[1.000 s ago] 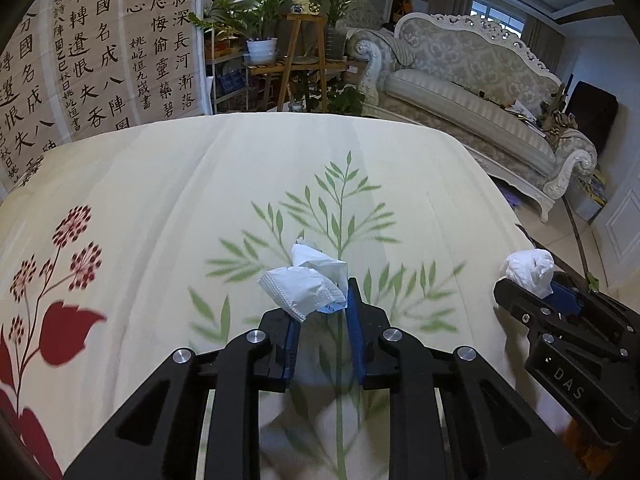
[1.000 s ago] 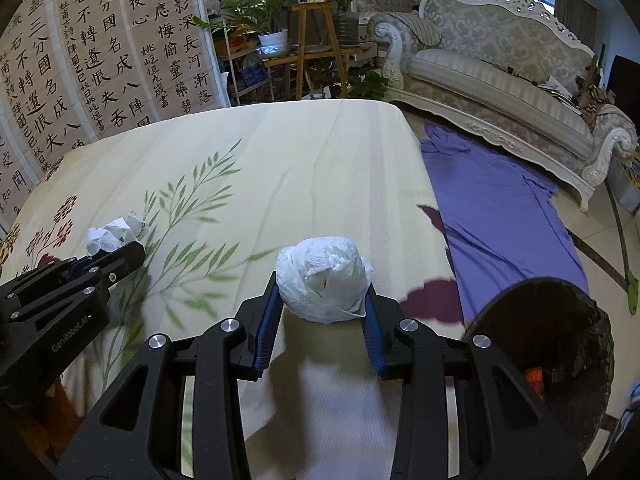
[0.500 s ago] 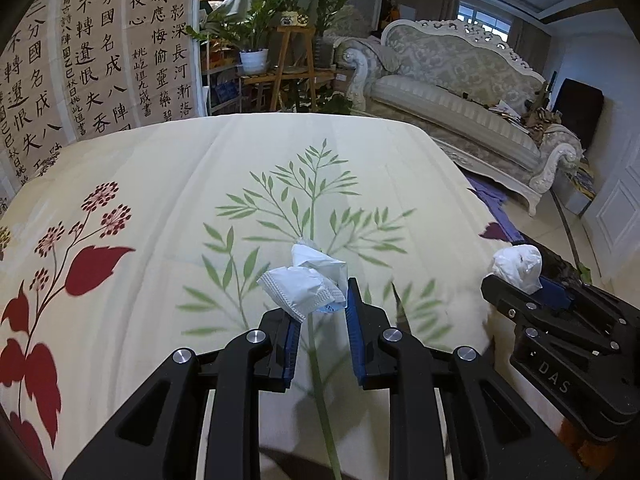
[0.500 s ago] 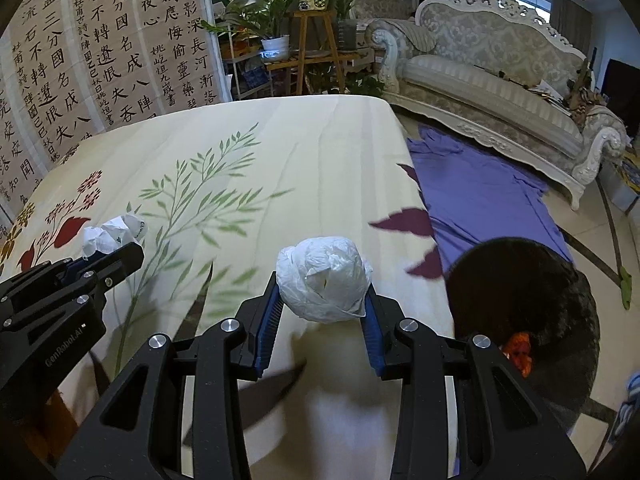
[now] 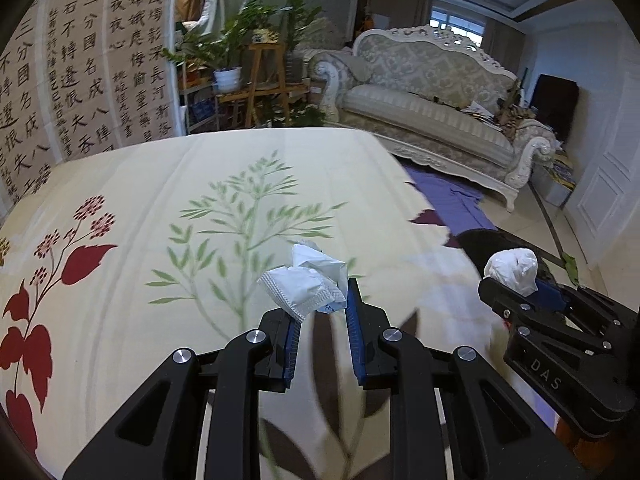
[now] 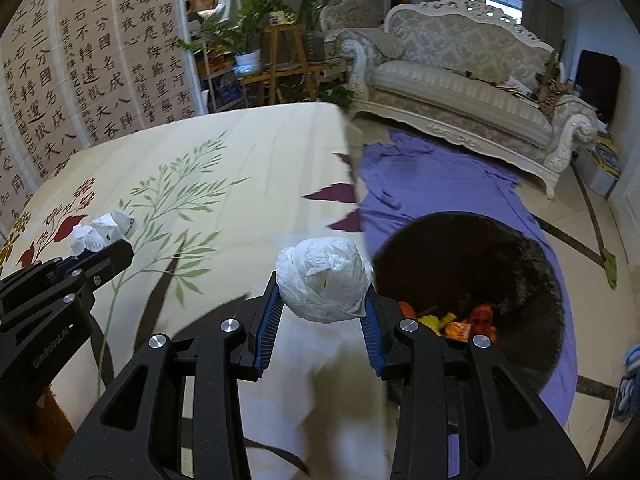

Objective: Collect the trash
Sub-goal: 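Carry both white tissues over the black bin, then open both grippers over the bin to drop the tissues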

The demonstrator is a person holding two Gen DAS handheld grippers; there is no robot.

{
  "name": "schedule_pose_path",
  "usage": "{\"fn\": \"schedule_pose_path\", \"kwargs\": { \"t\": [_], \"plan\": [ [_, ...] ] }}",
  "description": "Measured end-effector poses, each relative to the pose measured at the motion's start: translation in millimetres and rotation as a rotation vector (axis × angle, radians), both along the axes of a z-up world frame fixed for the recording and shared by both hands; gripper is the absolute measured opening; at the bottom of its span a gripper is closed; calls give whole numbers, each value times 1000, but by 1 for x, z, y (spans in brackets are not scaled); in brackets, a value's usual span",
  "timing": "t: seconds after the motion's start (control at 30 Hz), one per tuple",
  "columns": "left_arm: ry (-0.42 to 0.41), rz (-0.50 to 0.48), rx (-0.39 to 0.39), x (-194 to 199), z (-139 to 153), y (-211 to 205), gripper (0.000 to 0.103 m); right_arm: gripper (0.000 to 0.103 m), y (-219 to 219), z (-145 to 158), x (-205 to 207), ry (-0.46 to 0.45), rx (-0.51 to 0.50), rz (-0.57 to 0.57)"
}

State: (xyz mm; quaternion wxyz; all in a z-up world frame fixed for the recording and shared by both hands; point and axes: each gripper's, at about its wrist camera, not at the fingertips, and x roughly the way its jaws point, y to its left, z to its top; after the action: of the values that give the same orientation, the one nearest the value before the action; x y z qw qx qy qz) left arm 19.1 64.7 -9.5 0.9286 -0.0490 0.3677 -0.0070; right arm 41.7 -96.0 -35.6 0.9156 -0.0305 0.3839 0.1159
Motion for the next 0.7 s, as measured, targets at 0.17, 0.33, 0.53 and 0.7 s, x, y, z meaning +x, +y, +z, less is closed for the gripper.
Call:
{"fn": "schedule_pose_path", "kwargs": {
  "t": [0.17, 0.33, 0.53, 0.7],
  "plan": [
    [-13, -63, 5, 3, 3, -29, 22, 36, -28, 4, -2, -17, -3, -67],
    [-29, -137, 18, 15, 5, -65, 22, 36, -64, 5, 2, -32, -20, -158],
    [-35, -209, 33, 32, 3, -103, 22, 36, -99, 3, 11, -36, -31, -242],
    [-30, -242, 46, 47, -3, -128, 22, 36, -120, -1, 21, -34, -23, -285]
  ]
}}
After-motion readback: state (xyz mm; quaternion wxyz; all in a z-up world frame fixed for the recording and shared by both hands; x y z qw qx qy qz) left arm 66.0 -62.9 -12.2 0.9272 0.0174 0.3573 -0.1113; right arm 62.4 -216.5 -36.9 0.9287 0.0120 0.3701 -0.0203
